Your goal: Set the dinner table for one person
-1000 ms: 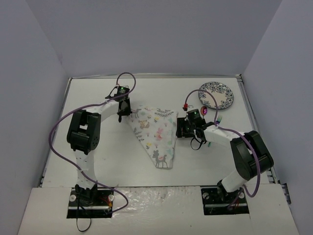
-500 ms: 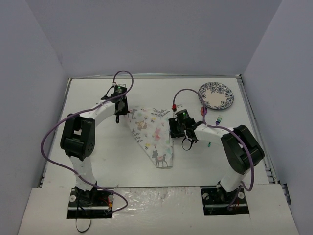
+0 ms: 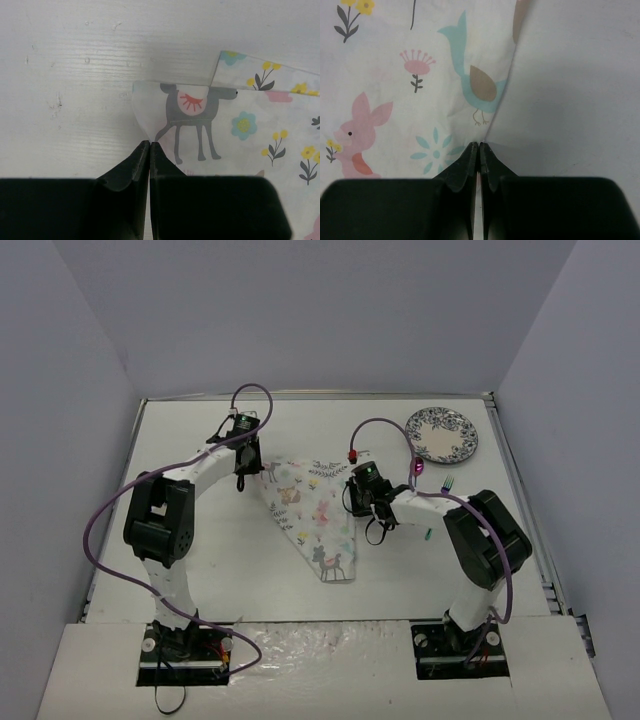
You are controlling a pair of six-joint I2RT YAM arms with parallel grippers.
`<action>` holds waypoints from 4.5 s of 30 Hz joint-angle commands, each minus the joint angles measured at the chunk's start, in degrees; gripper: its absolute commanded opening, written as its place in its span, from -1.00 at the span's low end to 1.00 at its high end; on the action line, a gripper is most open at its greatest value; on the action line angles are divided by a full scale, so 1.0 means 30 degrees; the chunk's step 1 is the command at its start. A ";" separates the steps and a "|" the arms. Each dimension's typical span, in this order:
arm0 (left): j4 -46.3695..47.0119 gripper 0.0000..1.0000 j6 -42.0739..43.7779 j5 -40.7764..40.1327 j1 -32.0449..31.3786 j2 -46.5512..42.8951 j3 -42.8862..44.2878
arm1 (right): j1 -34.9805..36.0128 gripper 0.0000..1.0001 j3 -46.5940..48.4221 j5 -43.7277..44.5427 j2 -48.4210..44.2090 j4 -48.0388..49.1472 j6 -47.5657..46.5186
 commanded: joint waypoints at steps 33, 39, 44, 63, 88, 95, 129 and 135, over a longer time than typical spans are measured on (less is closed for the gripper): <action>-0.4126 -1.00 0.0945 -0.6355 0.3300 -0.0548 0.3197 | -0.4091 -1.00 -0.0926 0.4620 -1.2671 -1.2750 0.5483; -0.4704 -1.00 0.2352 -0.7065 0.3475 -0.0481 0.5449 | -0.3374 -1.00 -0.1040 0.2518 -1.4475 -1.3680 0.6289; -0.5146 -1.00 0.3246 -0.8018 0.3717 0.0715 0.7303 | -0.0311 -1.00 -0.1665 0.2402 -1.4554 -1.3912 0.8138; -0.2746 0.45 0.2009 -0.2426 0.3725 -0.3325 0.5310 | -0.0961 0.35 0.3726 0.1002 -0.5733 -0.9868 0.2096; -0.1959 0.57 0.2059 -0.2789 0.3734 -0.5516 -0.0843 | -0.4970 0.55 1.3955 -0.3033 0.8288 -0.6321 -0.5022; -0.1958 0.57 0.1957 -0.2906 0.3851 -0.4815 -0.0395 | -0.4970 0.41 1.2879 -0.3704 0.8405 -0.5944 -0.5126; -0.2193 0.56 0.0629 -0.2150 0.5550 0.3592 0.5982 | -0.4462 -1.00 0.8464 -0.2298 0.4590 -0.5851 -0.3822; -0.2220 0.53 0.0893 -0.1434 0.6226 0.4690 0.7009 | -0.4208 -1.00 0.8298 -0.2330 0.4532 -0.5732 -0.3671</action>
